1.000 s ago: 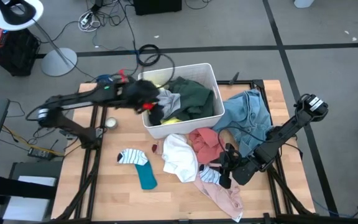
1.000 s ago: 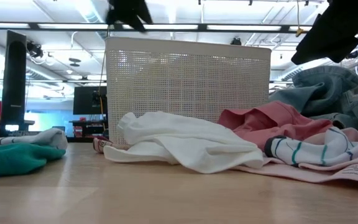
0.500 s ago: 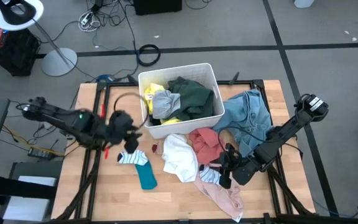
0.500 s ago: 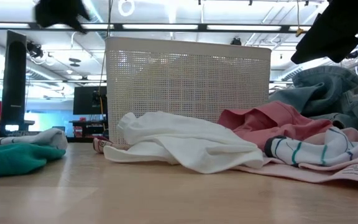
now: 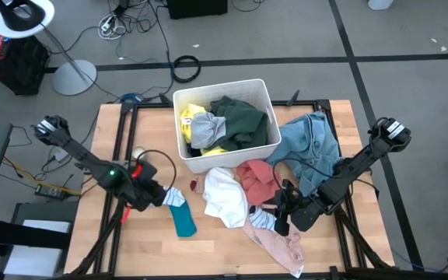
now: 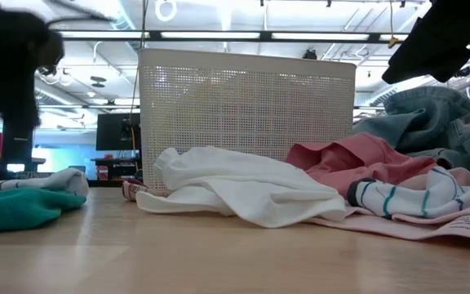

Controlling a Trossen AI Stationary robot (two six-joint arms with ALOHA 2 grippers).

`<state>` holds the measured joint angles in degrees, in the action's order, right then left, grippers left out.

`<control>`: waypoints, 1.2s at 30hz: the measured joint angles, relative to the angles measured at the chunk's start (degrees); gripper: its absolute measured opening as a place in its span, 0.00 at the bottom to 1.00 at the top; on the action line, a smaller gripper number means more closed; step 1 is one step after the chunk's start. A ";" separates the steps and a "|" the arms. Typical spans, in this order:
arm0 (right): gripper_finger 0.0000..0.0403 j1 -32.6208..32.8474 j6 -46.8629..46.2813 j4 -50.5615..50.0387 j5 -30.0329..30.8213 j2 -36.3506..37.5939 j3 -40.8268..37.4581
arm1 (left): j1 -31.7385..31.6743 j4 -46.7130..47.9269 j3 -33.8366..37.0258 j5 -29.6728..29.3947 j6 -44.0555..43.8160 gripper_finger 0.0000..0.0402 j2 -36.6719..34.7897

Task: Sort clothes
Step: Put the left white striped sock into the white bin

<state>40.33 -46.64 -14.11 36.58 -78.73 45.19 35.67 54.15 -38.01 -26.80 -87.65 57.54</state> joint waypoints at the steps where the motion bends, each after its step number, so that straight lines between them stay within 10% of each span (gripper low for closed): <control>1: 0.28 0.01 0.01 -0.02 0.00 0.01 0.00 | 0.40 -0.84 1.36 0.82 -1.51 0.38 0.02; 13: 0.28 0.01 0.03 0.29 0.00 0.01 0.00 | 2.00 -15.68 15.76 4.70 -12.06 0.37 0.17; 20: 0.28 0.00 0.05 0.31 0.01 0.01 0.00 | 2.00 -14.47 16.26 6.81 -13.24 0.05 0.22; 36: 0.28 0.01 0.05 0.30 0.00 -0.01 0.00 | 1.85 22.72 -21.87 -4.25 -3.74 0.00 0.22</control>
<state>40.34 -46.59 -13.81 36.58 -78.73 45.19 37.52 76.87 -59.87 -31.05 -91.39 57.76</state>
